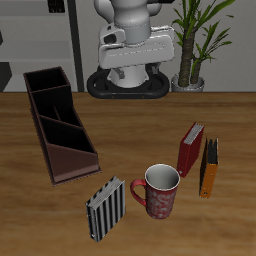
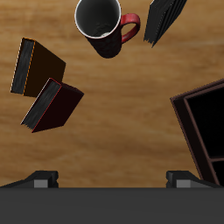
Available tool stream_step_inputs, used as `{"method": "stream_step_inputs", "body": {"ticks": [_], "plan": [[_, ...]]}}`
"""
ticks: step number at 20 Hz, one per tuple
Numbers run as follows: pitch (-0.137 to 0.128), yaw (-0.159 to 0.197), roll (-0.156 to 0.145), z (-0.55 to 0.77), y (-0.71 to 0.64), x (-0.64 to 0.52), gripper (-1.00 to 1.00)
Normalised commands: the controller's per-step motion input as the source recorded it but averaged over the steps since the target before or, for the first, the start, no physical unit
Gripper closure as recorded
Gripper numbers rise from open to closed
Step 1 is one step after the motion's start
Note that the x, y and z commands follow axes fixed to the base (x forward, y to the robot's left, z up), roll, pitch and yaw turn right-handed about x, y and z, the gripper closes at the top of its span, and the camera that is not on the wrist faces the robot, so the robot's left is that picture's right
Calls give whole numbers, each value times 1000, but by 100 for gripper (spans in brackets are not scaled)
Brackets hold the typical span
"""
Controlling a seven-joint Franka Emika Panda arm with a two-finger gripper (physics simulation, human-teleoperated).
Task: Place the striped book into the right desk caddy's left compartment
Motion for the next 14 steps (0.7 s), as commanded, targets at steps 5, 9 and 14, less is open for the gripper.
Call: {"method": "stream_step_inputs", "body": {"ticks": [5, 9, 14], "plan": [[14, 30, -15, 81, -316, 403, -100], [-16, -6, -52, 139, -386, 313, -100], [-40, -23, -37, 192, -406, 370, -100]]}}
